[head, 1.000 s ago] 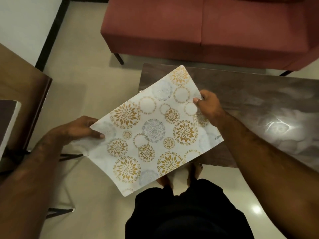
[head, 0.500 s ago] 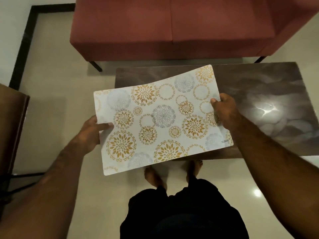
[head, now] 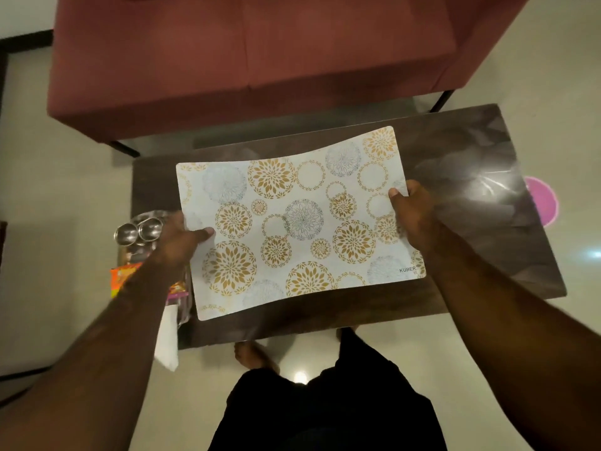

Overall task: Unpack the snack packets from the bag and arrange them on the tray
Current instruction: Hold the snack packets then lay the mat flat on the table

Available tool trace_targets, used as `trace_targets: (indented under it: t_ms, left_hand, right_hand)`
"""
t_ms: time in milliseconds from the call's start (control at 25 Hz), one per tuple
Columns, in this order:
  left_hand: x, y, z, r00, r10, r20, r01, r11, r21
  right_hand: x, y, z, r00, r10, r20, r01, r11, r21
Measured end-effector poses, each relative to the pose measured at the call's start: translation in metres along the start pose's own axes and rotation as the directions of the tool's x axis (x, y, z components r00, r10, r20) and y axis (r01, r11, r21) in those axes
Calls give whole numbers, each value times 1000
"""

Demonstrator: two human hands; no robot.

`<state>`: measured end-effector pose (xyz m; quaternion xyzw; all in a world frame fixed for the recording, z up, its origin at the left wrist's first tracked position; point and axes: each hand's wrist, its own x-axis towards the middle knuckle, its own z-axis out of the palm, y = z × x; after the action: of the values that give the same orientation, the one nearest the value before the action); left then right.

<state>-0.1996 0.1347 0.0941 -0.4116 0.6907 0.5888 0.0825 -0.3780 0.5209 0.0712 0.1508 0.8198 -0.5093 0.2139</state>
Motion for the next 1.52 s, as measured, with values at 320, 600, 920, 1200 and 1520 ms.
trace_targets:
  t_ms: [320,600,920,1200,1520]
  left_hand:
    - [85,26,173,1000,-14,-20,16,992,124]
    - [176,19,253,999,-1,-49,9,986,164]
    - [236,1,294,993,-38,-110,69,955,289]
    - [239,4,302,996,-59,-67,87,794,602]
    - [213,1,310,930,303,206,-297,295,908]
  right_hand:
    - [138,46,-85,994,108,-22,-109,993,-46]
    - [246,88,-95,989,127,-78,-131,990,-50]
    - [302,110,-82,979,41,-201,-85,972,-217]
    - [314,124,-89,956,-101,-276,-45,878,-477]
    - [280,120,-70,957,-287,36,211,609,-765]
